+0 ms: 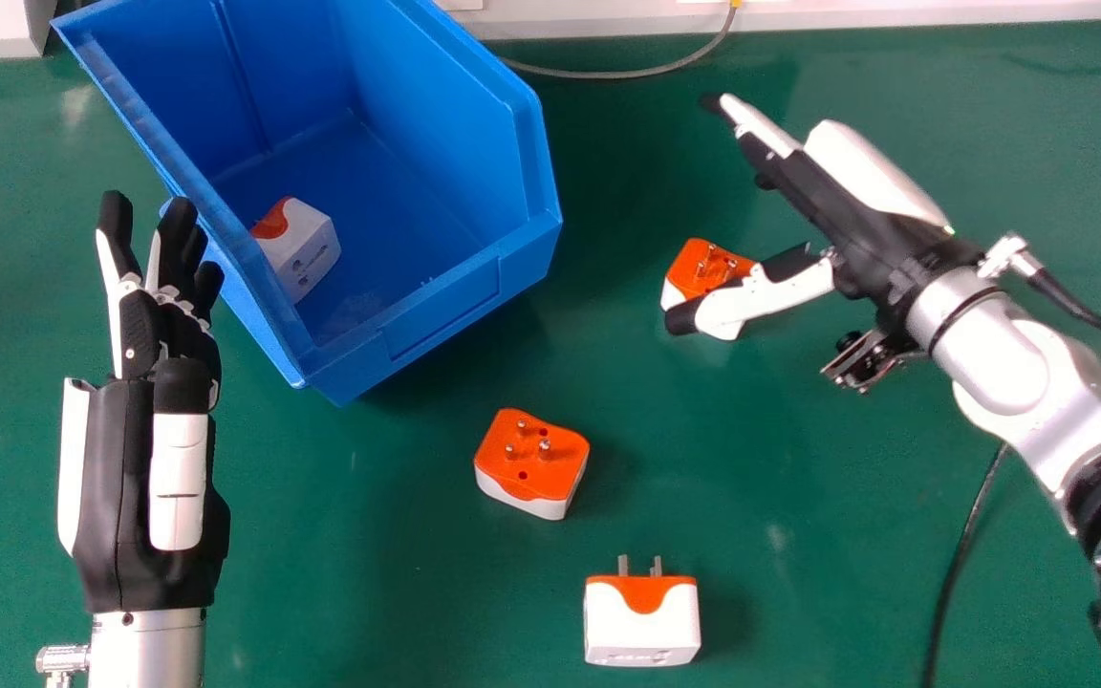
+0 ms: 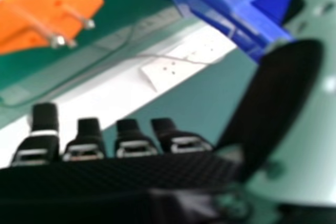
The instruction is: Pick all objects and put in blue box
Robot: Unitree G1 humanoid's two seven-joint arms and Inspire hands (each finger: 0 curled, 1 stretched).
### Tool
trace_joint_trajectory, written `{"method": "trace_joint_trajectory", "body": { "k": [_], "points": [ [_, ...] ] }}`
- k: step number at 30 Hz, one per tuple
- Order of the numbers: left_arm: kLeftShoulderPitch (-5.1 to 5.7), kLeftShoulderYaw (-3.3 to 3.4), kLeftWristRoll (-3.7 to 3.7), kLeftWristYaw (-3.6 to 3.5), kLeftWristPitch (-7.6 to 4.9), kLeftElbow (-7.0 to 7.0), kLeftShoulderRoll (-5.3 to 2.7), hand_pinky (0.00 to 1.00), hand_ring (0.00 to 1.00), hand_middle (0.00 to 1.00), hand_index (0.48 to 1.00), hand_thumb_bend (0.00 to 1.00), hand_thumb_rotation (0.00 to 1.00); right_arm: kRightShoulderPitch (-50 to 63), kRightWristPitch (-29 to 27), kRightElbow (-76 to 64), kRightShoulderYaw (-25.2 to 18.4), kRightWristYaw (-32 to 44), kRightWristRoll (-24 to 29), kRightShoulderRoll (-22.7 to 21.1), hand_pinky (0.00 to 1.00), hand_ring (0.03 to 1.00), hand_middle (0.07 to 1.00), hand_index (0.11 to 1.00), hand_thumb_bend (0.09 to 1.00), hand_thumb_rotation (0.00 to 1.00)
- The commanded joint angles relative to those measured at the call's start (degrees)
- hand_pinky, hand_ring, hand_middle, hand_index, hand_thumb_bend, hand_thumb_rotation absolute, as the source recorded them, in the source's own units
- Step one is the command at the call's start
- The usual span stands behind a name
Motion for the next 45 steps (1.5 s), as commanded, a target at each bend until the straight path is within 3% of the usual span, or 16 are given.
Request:
{"method": "trace_joint_trajectory", "body": {
  "k": [1,9,15,19,27,33,45],
  "points": [
    [0.06,0.39,-0.45,-0.26,-1.27,-0.51,0.06,1.0,1.0,0.99,0.971,0.78,0.91,-2.22,0.3,-0.2,0.71,-0.58,-0.56,0.09,0.89,0.992,0.998,0.991,1.0,0.41],
    [0.21,0.31,-0.67,-0.54,-1.38,-0.67,-0.12,1.0,1.0,0.99,0.97,0.77,0.91,-1.08,1.29,-0.33,3.79,-2.33,-3.2,1.59,0.89,0.999,1.0,0.998,1.0,0.41],
    [0.52,0.23,-1.22,-0.93,-0.67,-1.14,0.05,1.0,1.0,0.99,0.97,0.78,0.91,0.45,1.38,0.1,5.08,-2.62,-4.1,1.66,0.88,1.0,1.0,1.0,1.0,0.4],
    [0.57,0.3,-0.98,-0.79,-0.63,-1.19,-0.04,1.0,1.0,0.99,0.97,0.77,0.91,0.83,1.76,0.04,6.34,-3.57,-5.14,1.08,0.88,0.999,1.0,1.0,1.0,0.4],
    [0.38,0.33,-1.26,-1.15,-0.69,-1.11,0.21,1.0,1.0,0.99,0.969,0.76,0.91,0.55,3.12,0.45,9.31,-5.82,-8.82,-0.43,0.87,0.993,1.0,1.0,1.0,0.39],
    [-0.03,0.65,-0.85,-0.99,-0.97,-0.6,0.4,1.0,1.0,0.99,0.969,0.76,0.91,-0.04,3.59,0.43,10.48,-5.8,-9.62,-1.53,0.86,0.981,1.0,1.0,1.0,0.37],
    [-0.64,0.89,-1.02,-1.57,-1.23,0.01,0.43,1.0,1.0,0.99,0.969,0.76,0.91,-1.58,3.78,0.77,8.74,-4.39,-8.29,-2.14,0.75,0.932,1.0,0.995,1.0,0.33]
  ]
}}
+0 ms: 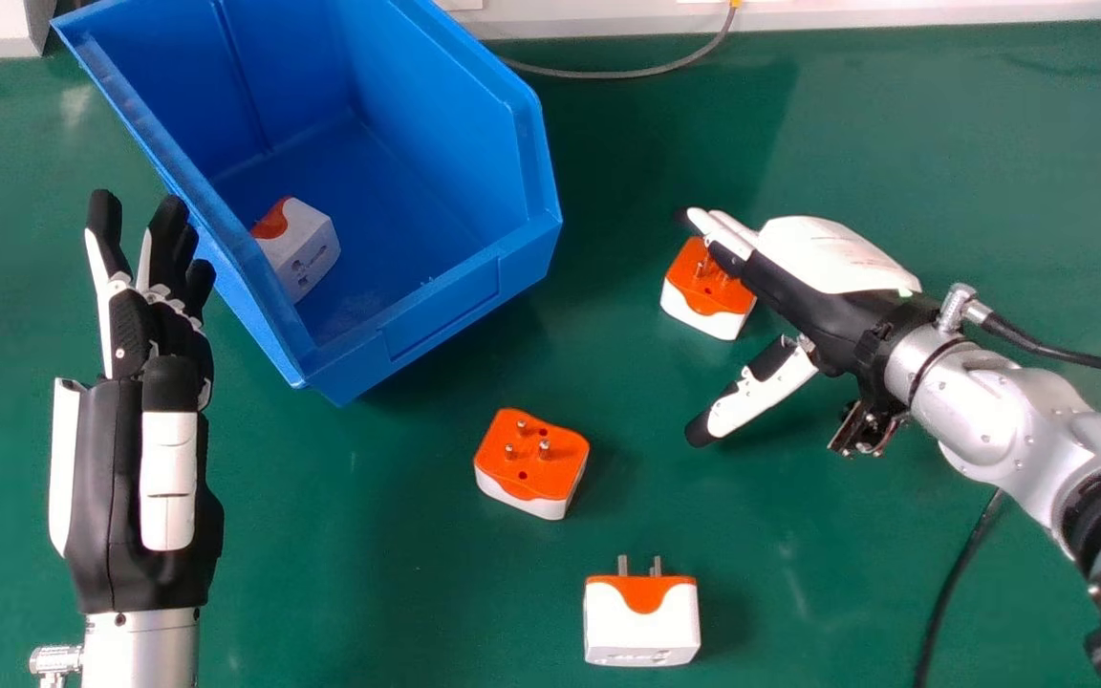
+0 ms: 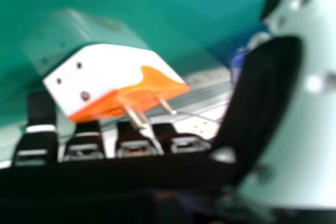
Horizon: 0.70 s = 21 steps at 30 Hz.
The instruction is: Pick all objects and put in blue box
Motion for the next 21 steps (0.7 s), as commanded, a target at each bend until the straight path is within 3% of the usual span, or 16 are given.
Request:
{"method": "trace_joint_trajectory", "body": {
  "k": [1,11,15,21],
  "points": [
    [-0.5,0.26,0.05,-0.36,-1.27,-0.03,0.44,1.0,1.0,0.99,0.969,0.76,0.91,-2.56,0.02,0.05,-1.2,-0.01,1.64,-1.12,0.76,0.932,1.0,0.994,1.0,0.33],
    [-0.87,0.4,0.03,-0.52,-1.31,0.57,0.34,1.0,1.0,0.99,0.969,0.75,0.91,-4.91,1.19,0.3,-1.69,-1.41,1.86,-0.13,0.8,0.935,1.0,0.998,1.0,0.36],
    [-0.61,0.32,0.48,-0.25,-1.55,0.37,0.17,1.0,1.0,0.99,0.969,0.75,0.91,-5.74,1.32,0.37,-1.51,-1.61,1.62,0.16,0.79,0.936,1.0,0.999,1.0,0.37],
    [-0.33,0.36,0.1,-0.48,-1.59,0.3,0.28,1.0,1.0,0.99,0.968,0.74,0.91,-6.81,1.14,0.56,-1.65,-1.01,1.83,0.47,0.77,0.937,1.0,1.0,1.0,0.37]
  ]
}}
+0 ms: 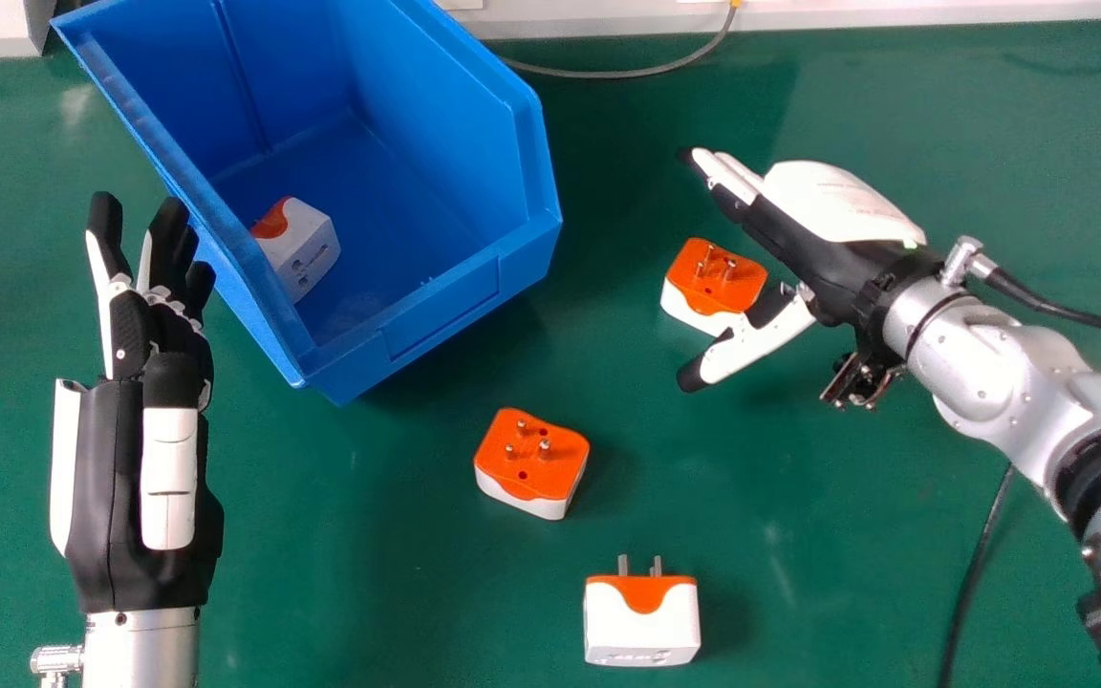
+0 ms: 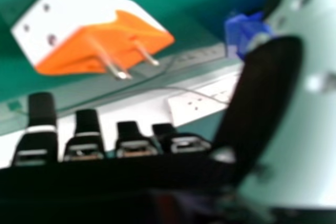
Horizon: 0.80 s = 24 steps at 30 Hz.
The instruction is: Pick all objects and put in blue box
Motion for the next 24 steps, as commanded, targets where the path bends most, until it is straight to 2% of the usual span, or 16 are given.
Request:
{"method": "trace_joint_trajectory", "body": {
  "k": [1,5,11,14,18,22,24],
  "points": [
    [0.15,0.11,0.09,-0.36,-1.34,-0.7,0.27,1.0,1.0,0.99,0.968,0.75,0.91,-2.4,-0.29,-0.06,-0.43,-0.91,0.7,-0.09,0.76,0.937,1.0,1.0,1.0,0.37],
    [0.02,0.25,0.25,-0.19,-1.51,-0.48,0.31,1.0,1.0,0.98,0.968,0.75,0.91,-2.25,-0.33,0.01,-0.36,-0.86,0.69,0.04,0.74,0.936,1.0,1.0,1.0,0.38],
    [-0.13,0.04,0.05,-0.48,-1.53,-0.49,0.32,1.0,1.0,0.98,0.966,0.75,0.91,-2.1,2.08,0.47,1.84,-2.56,-1.52,1.26,0.8,0.951,1.0,1.0,1.0,0.38],
    [-0.07,-0.05,-0.31,-0.92,-1.56,-0.56,0.4,1.0,1.0,0.98,0.966,0.75,0.91,-2.11,2.95,0.87,2.11,-2.62,-1.86,1.77,0.81,0.961,1.0,1.0,1.0,0.38],
    [0.16,0.16,-1.09,-1.53,-0.82,-1.13,0.56,1.0,1.0,0.98,0.966,0.75,0.91,-2.04,4.32,1.52,1.25,-1.31,-0.84,2.54,0.82,0.967,1.0,1.0,1.0,0.39],
    [0.46,0.18,-0.73,-1.29,-0.89,-1.47,0.3,1.0,1.0,0.98,0.966,0.75,0.91,-1.64,5.12,1.87,0.68,-0.91,-0.4,2.94,0.84,0.973,1.0,1.0,1.0,0.39],
    [0.58,0.03,-0.78,-1.42,-0.95,-1.47,0.18,1.0,1.0,0.98,0.966,0.75,0.91,-1.36,5.69,2.01,0.54,-0.92,-0.4,3.12,0.84,0.972,1.0,1.0,1.0,0.39]
  ]
}}
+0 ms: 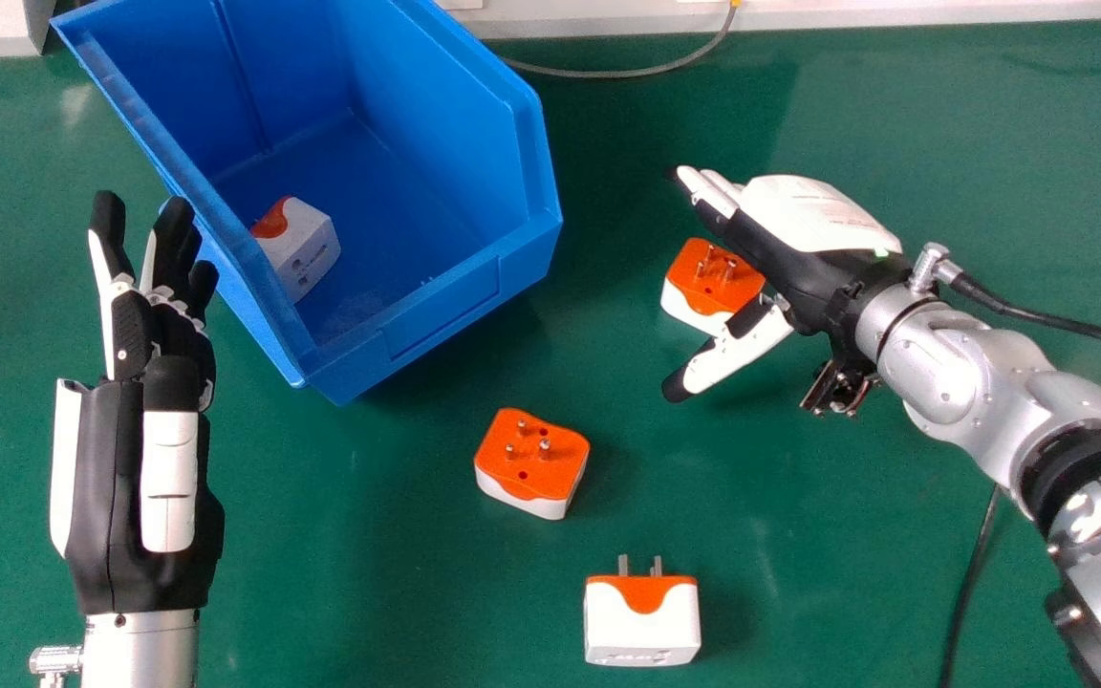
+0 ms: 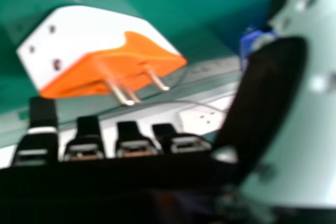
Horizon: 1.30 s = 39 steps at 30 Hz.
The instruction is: Pick all objects and put in blue box
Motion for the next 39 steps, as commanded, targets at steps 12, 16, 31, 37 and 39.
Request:
{"method": "trace_joint_trajectory", "body": {
  "k": [12,16,31,37,39],
  "points": [
    [0.93,0.02,-0.27,-0.1,0.22,-2.41,0.28,1.0,1.0,0.98,0.967,0.76,0.9,-1.76,2.73,0.64,-0.76,-0.26,0.8,0.15,0.84,0.955,1.0,1.0,1.0,0.38],
    [0.75,0.22,0.02,0.04,0.3,-2.28,0.4,1.0,1.0,0.99,0.966,0.76,0.9,-2.11,3.77,0.85,-0.11,-0.36,0.04,0.32,0.83,0.953,1.0,1.0,1.0,0.38],
    [0.52,0.13,-0.67,-0.81,0.58,-2.04,0.4,1.0,1.0,0.99,0.964,0.75,0.89,-2.04,4.42,1.02,0.78,-4.28,-0.53,0.62,0.81,0.92,0.977,0.99,1.0,0.36],
    [0.58,0.18,-0.8,-1.13,0.54,-2.13,0.33,1.0,1.0,0.99,0.964,0.75,0.89,-2.3,5.11,1.18,0.67,-3.75,-0.35,1.01,0.82,0.913,0.967,0.986,1.0,0.36],
    [0.59,0.18,-0.66,-1.04,0.53,-2.28,0.26,1.0,1.0,0.99,0.964,0.75,0.89,-2.42,5.25,1.2,0.55,-3.57,-0.21,1.14,0.81,0.911,0.967,0.984,1.0,0.36]
  ]
}}
